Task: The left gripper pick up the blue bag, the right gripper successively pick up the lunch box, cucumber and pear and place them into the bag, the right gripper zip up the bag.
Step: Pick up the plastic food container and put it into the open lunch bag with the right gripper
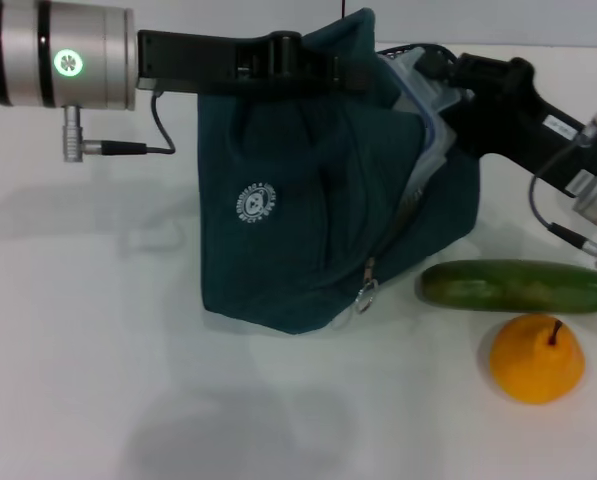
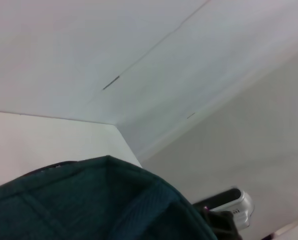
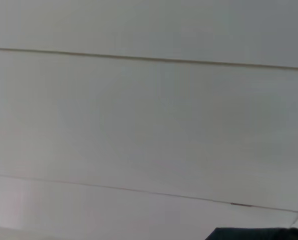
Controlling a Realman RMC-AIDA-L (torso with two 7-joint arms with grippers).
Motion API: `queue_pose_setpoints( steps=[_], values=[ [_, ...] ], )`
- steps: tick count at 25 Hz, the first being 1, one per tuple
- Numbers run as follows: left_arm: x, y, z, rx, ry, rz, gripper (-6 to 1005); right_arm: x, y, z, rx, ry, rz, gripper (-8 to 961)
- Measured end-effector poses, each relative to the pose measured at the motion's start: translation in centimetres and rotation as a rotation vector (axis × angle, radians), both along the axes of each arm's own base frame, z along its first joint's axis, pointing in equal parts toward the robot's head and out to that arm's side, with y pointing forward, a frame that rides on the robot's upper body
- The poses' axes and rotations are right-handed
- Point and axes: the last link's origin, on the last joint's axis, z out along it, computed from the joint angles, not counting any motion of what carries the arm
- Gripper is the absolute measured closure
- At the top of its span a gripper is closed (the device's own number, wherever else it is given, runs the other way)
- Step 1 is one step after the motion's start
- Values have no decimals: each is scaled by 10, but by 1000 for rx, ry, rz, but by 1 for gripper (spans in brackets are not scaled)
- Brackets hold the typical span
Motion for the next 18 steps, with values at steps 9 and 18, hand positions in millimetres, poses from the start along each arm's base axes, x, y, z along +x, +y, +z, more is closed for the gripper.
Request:
queue_pose_setpoints(
  steps=[9,18],
  values=[
    [11,-1,-31,-120,-31,-9,942,24,-18,25,74,48,15,824],
    [19,3,-28,-107,-45,-42,942,24,-18,27,77,36,30,819]
  ],
)
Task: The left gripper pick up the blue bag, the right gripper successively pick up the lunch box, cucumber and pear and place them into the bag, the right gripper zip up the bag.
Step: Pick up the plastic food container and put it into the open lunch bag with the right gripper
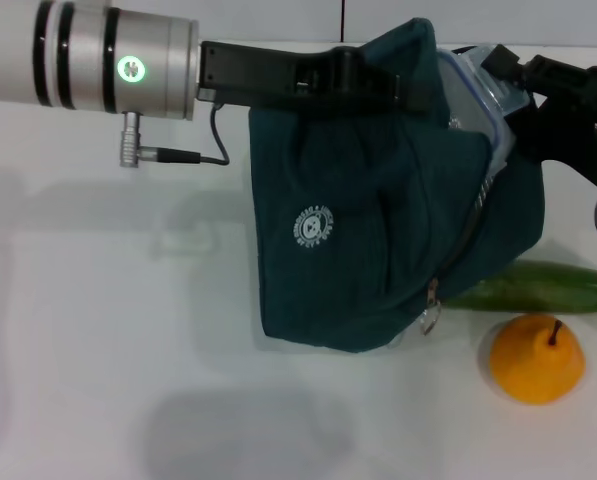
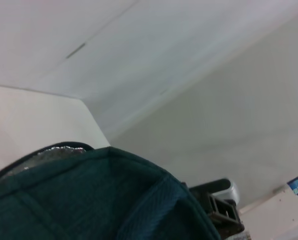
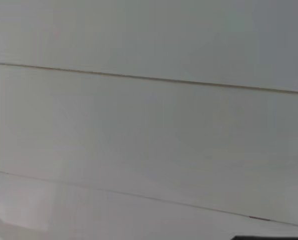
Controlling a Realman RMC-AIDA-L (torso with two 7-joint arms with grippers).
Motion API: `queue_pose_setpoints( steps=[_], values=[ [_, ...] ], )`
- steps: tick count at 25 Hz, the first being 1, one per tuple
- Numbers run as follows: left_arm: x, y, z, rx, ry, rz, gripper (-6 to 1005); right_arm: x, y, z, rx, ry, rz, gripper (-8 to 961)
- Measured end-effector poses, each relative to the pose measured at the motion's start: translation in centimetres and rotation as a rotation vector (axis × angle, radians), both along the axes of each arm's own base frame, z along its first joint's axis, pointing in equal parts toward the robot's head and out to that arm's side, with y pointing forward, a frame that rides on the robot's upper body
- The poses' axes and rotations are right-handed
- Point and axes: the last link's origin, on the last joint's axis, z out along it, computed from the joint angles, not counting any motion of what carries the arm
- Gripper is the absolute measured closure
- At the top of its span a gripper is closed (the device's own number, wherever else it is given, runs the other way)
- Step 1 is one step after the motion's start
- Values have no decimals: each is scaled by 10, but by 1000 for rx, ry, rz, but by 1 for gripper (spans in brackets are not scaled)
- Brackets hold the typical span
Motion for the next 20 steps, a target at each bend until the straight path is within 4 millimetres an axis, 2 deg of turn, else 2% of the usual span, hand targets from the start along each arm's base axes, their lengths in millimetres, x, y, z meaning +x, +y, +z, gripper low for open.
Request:
queue_pose_setpoints(
  steps=[8,13,20],
  values=[
    [-14,0,11,37,-13,23,942,-8,10,-10,-30,-83,21,814],
    [-18,-1,12,45,-9,17,942,-6,20,-19,-45,-159,-18,811],
    [-22,-2,12,51,-6,4,942,-17,31,-25,-33,-234,21,806]
  ],
)
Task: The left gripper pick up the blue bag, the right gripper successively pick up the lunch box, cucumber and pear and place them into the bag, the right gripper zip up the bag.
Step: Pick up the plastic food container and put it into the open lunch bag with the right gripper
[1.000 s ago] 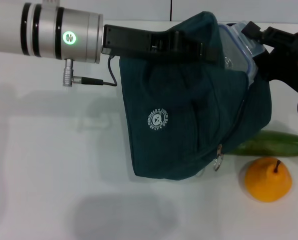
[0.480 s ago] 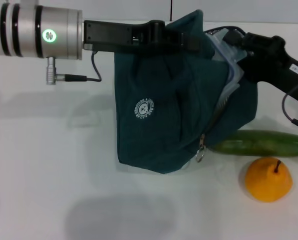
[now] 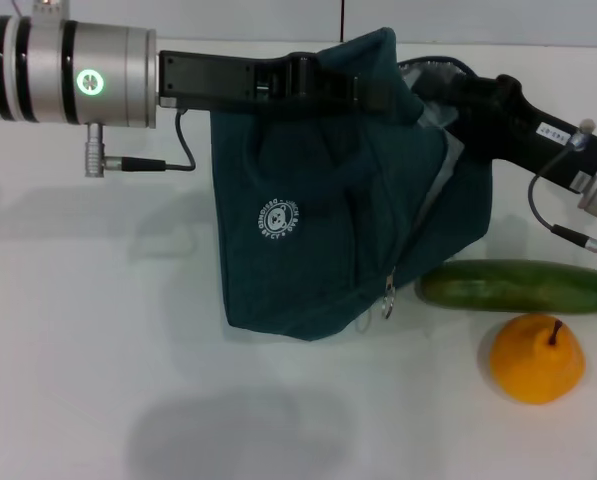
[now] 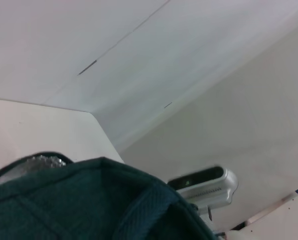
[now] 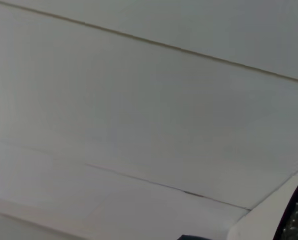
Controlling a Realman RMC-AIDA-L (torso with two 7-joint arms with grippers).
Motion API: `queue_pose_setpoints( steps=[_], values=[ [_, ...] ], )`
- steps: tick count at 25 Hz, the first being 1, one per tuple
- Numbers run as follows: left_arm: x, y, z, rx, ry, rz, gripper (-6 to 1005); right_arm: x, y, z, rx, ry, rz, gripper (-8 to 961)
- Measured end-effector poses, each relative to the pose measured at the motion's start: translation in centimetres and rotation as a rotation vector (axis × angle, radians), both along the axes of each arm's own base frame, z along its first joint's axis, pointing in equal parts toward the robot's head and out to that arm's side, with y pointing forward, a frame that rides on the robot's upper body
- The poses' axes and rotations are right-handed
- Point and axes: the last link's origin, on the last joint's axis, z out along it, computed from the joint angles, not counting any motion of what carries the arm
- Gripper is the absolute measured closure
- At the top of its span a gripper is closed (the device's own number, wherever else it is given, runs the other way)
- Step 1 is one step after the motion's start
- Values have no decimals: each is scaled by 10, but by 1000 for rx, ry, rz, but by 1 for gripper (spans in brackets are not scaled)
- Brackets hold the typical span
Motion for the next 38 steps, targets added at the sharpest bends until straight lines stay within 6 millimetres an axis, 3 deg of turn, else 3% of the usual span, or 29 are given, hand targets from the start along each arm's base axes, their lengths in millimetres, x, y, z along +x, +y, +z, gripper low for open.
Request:
queue_pose_setpoints(
  steps=[9,23,31,38],
  values=[
    [-4,3,4,14,-10,4,942,-22,2,-7,-46,-22,101,802],
    [-6,8,13,14,-48,24,942,-7,8,4,-4,-82,79,799],
    [-5,10,12,38,-40,7,942,-3,9,9,2,-104,81,624],
    [-9,14,10,75,-24,2,942,-3,6,16,19,-86,109,560]
  ],
)
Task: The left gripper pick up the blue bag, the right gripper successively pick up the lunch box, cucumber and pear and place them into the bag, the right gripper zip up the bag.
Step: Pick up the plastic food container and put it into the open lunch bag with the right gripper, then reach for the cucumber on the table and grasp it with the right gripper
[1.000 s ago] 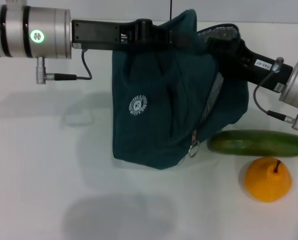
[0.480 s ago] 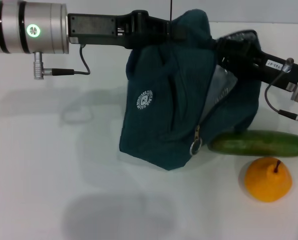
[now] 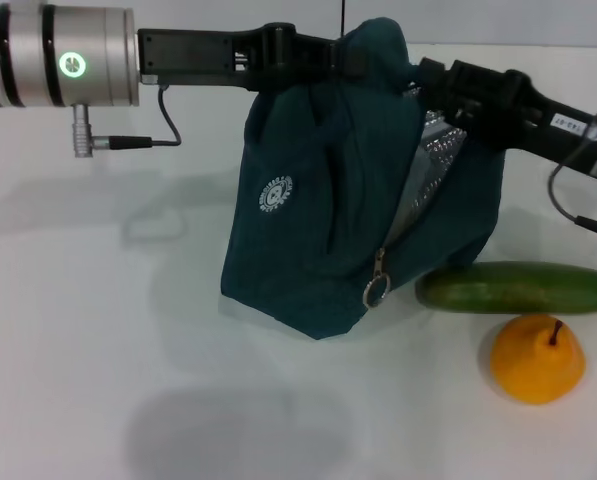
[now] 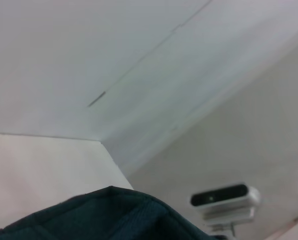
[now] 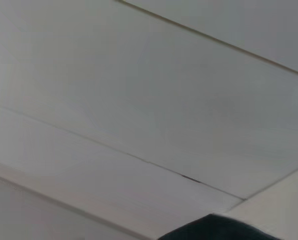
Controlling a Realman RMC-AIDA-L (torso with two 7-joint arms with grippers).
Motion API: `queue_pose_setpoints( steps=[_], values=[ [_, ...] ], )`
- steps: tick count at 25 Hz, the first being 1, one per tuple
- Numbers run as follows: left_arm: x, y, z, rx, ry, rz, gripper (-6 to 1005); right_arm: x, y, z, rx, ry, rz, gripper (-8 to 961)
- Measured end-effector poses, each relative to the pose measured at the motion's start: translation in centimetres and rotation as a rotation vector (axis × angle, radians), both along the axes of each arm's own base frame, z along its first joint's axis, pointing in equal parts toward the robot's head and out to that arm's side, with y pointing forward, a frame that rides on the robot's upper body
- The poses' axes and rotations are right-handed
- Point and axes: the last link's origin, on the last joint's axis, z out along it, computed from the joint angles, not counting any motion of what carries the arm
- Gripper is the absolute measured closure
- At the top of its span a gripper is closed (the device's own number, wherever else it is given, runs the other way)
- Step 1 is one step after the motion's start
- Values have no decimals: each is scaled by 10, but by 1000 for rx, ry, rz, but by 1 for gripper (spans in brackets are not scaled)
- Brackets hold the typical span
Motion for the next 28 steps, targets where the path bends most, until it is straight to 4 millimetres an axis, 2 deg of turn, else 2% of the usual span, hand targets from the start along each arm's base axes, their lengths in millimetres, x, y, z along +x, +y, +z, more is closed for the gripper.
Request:
queue_pose_setpoints(
  steps=[4,8,11,14,17,21,24,28],
  values=[
    [-5,4,0,41,16,13,942,7,-7,15,40,14,42,523],
    [-11,4,0,66,26,22,942,20,-18,32,146,-3,108,526],
    [-13,4,0,71,28,23,942,30,-26,49,267,-29,168,529],
    [-14,4,0,78,28,24,942,43,-38,67,459,-58,224,530],
    [-15,4,-2,84,27,29,942,66,-52,82,616,-137,219,532],
    [-14,3,-9,81,15,43,942,88,-66,100,647,-287,279,534],
    [-14,2,-14,86,10,46,942,107,-86,114,732,-391,293,523],
    [-15,5,-16,113,9,61,942,115,-98,126,729,-527,351,510]
  ],
)
